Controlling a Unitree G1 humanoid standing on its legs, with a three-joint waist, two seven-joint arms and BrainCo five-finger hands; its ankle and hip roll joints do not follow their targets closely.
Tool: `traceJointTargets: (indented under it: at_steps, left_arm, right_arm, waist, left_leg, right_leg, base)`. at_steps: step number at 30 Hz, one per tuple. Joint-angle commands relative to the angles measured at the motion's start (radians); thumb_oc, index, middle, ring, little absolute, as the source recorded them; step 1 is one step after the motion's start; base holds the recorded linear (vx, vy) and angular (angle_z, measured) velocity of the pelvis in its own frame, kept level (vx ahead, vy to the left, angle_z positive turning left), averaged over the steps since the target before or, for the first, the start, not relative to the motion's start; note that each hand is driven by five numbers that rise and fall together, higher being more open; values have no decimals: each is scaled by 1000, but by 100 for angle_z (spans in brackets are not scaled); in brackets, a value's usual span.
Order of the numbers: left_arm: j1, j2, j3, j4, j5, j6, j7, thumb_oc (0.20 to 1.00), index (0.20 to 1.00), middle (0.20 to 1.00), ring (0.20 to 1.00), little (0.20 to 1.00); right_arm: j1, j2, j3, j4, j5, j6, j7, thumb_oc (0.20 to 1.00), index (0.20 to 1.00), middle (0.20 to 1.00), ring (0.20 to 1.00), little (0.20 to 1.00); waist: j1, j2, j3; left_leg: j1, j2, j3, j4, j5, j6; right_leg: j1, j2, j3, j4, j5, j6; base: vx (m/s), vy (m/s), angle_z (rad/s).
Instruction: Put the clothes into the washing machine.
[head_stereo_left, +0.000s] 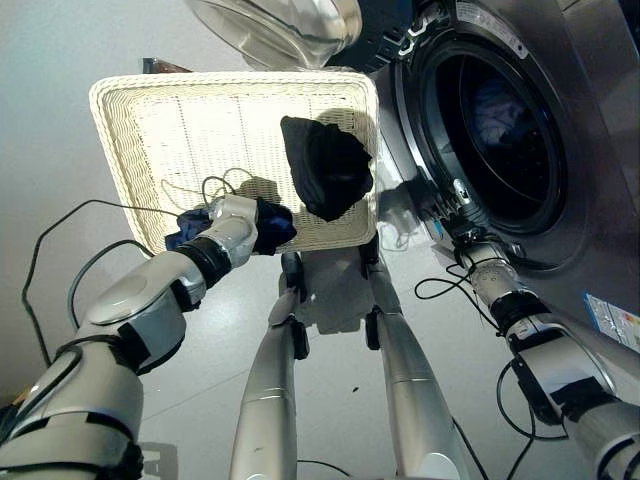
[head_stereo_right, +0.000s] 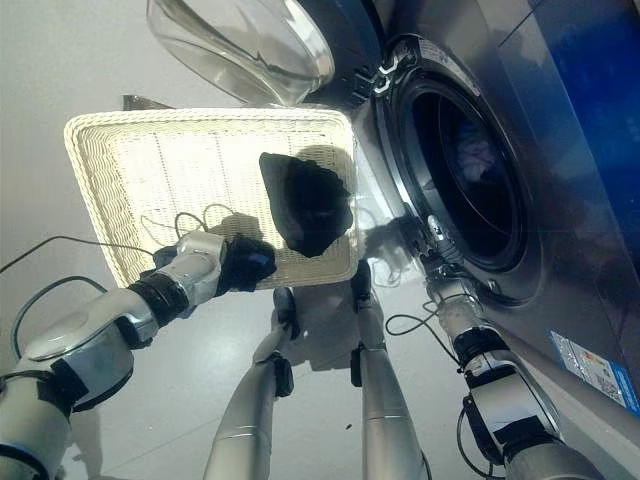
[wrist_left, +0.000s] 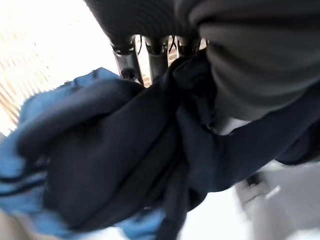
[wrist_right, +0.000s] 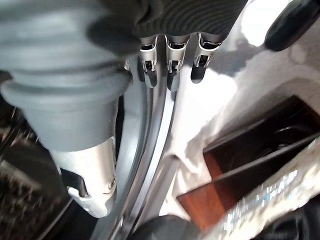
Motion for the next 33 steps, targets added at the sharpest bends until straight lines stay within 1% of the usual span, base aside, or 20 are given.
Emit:
traceJointTargets:
  at_steps: [1, 2, 4, 5, 6, 8, 9, 10, 11, 12, 14, 15, 18, 19, 22, 24, 26, 27, 28, 33]
  left_arm:
    - [140, 67, 143, -2, -283, -95, 330, 200, 200, 200, 200, 200]
    - [149, 68, 156, 1, -292, -104, 343, 200, 200, 200, 200, 200]
    - [250, 80, 291, 12, -375, -228, 499, 200, 200, 200, 200, 200]
    - [291, 86, 345, 4, -389, -269, 554, 200, 200, 200, 200, 200]
    - [304, 88, 359, 0, -398, -283, 578, 200, 200, 200, 200, 200]
    - [395, 100, 464, -28, -422, -385, 692, 200, 200, 200, 200, 200]
    - [407, 101, 476, -33, -426, -402, 714, 200, 200, 200, 200, 200]
    - [447, 109, 523, -59, -433, -443, 757, 200, 200, 200, 200, 200]
    - [458, 109, 534, -66, -431, -444, 760, 200, 200, 200, 200, 200]
    - [523, 111, 591, -117, -435, -506, 827, 200, 200, 200, 200, 200]
    - [557, 107, 623, -147, -433, -539, 861, 200, 200, 200, 200, 200]
    - [593, 98, 662, -188, -419, -568, 884, 200, 200, 200, 200, 200]
    - [626, 86, 700, -241, -406, -600, 898, 200, 200, 200, 200, 200]
    - [652, 74, 719, -291, -410, -630, 885, 200, 200, 200, 200, 200]
    - [675, 52, 736, -372, -425, -654, 840, 200, 200, 200, 200, 200]
    - [682, 33, 747, -445, -489, -714, 741, 200, 200, 200, 200, 200]
    - [681, 30, 748, -470, -528, -721, 703, 200, 200, 200, 200, 200]
    - [678, 24, 747, -497, -571, -730, 649, 200, 200, 200, 200, 200]
    - [666, 16, 736, -543, -673, -740, 546, 200, 200, 200, 200, 200]
    - [627, -11, 686, -607, -835, -736, 355, 200, 200, 200, 200, 200]
  right_arm:
    - [51, -37, -28, -145, -75, -88, -22, 1000, 1000, 1000, 1000, 1000]
    - [57, -37, -28, -154, -81, -89, -22, 1000, 1000, 1000, 1000, 1000]
    - [115, -44, -37, -256, -118, -94, -32, 1000, 1000, 1000, 1000, 1000]
    - [145, -44, -40, -298, -128, -97, -32, 1000, 1000, 1000, 1000, 1000]
    - [155, -43, -41, -308, -131, -99, -28, 1000, 1000, 1000, 1000, 1000]
    - [221, -38, -47, -406, -161, -100, -33, 1000, 1000, 1000, 1000, 1000]
    - [230, -36, -48, -416, -167, -101, -31, 1000, 1000, 1000, 1000, 1000]
    - [256, -34, -48, -461, -189, -101, -39, 1000, 1000, 1000, 1000, 1000]
    - [263, -32, -47, -470, -197, -100, -39, 1000, 1000, 1000, 1000, 1000]
    - [300, -31, -46, -525, -255, -104, -42, 1000, 1000, 1000, 1000, 1000]
    - [318, -25, -41, -552, -308, -115, -52, 1000, 1000, 1000, 1000, 1000]
    - [332, -21, -31, -586, -393, -129, -70, 1000, 1000, 1000, 1000, 1000]
    - [344, -18, -12, -630, -503, -136, -86, 1000, 1000, 1000, 1000, 1000]
    - [348, -23, 10, -665, -621, -148, -104, 1000, 1000, 1000, 1000, 1000]
    - [342, -33, 50, -718, -799, -131, -122, 1000, 1000, 1000, 1000, 1000]
    - [319, -62, 98, -746, -989, -96, -100, 1000, 1000, 1000, 1000, 1000]
    - [308, -74, 113, -752, -1025, -87, -96, 1000, 1000, 1000, 1000, 1000]
    - [289, -90, 134, -757, -1061, -72, -95, 1000, 1000, 1000, 1000, 1000]
    - [248, -114, 170, -752, -1100, -39, -68, 1000, 1000, 1000, 1000, 1000]
    - [165, -136, 251, -719, -1105, 30, -19, 1000, 1000, 1000, 1000, 1000]
  waist:
    - [28, 30, 16]
    - [28, 30, 16]
    - [36, 25, 16]
    - [39, 22, 16]
    - [39, 21, 16]
    - [46, 17, 16]
    - [46, 17, 16]
    - [51, 15, 16]
    - [51, 15, 16]
    - [58, 15, 16]
    - [61, 16, 16]
    - [67, 16, 16]
    - [74, 17, 16]
    - [79, 19, 16]
    - [85, 22, 16]
    - [92, 25, 16]
    - [94, 26, 16]
    - [98, 28, 16]
    - [105, 31, 16]
    - [115, 37, 16]
  left_leg:
    - [113, -27, 29, -194, 84, -59]
    - [114, -28, 29, -193, 84, -59]
    - [127, -34, 21, -188, 83, -55]
    - [134, -37, 17, -187, 81, -52]
    - [137, -38, 15, -186, 80, -52]
    - [150, -41, 7, -183, 75, -45]
    - [152, -41, 6, -183, 75, -44]
    - [162, -43, 3, -185, 73, -41]
    - [165, -43, 2, -185, 73, -41]
    - [180, -45, -5, -189, 72, -37]
    - [189, -46, -8, -192, 71, -34]
    - [199, -49, -13, -192, 69, -32]
    - [212, -51, -16, -193, 67, -30]
    - [218, -53, -21, -193, 66, -28]
    - [223, -57, -27, -191, 66, -25]
    - [233, -60, -31, -192, 65, -23]
    - [236, -61, -32, -192, 65, -24]
    - [238, -62, -32, -192, 65, -24]
    - [240, -64, -32, -187, 63, -24]
    - [250, -69, -31, -183, 60, -22]
  right_leg:
    - [91, 46, -56, 42, -111, 76]
    - [93, 46, -56, 42, -112, 76]
    - [111, 46, -62, 41, -116, 73]
    - [119, 47, -63, 39, -119, 72]
    - [122, 47, -64, 39, -120, 71]
    - [132, 49, -67, 42, -125, 69]
    - [134, 49, -68, 43, -126, 68]
    - [141, 50, -71, 43, -128, 67]
    - [144, 50, -71, 43, -129, 66]
    - [157, 51, -73, 43, -134, 65]
    - [164, 51, -75, 45, -138, 64]
    - [173, 51, -76, 47, -143, 62]
    - [184, 50, -79, 51, -151, 60]
    - [191, 48, -82, 55, -156, 58]
    - [195, 47, -82, 60, -161, 57]
    - [205, 43, -83, 60, -164, 57]
    - [208, 42, -85, 59, -165, 58]
    - [213, 38, -89, 59, -166, 59]
    - [219, 33, -97, 59, -168, 59]
    - [231, 22, -114, 58, -168, 61]
  base:
    - [-34, 37, 1]
    - [-34, 35, 2]
    - [-47, 43, 4]
    - [-37, 34, 7]
    - [-30, 37, 9]
    - [-30, 45, 10]
    - [-36, 49, 9]
    - [-25, 32, 10]
    - [-44, 61, 8]
    - [-32, 45, 5]
    - [-35, 41, 0]
    - [-32, 33, 2]
    - [-33, 25, 6]
    - [-36, 23, 10]
    - [-38, 11, 9]
    - [-19, 1, 1]
    - [-19, -8, 7]
    - [-31, -25, 14]
    - [-31, -23, 14]
    - [-20, -14, 8]
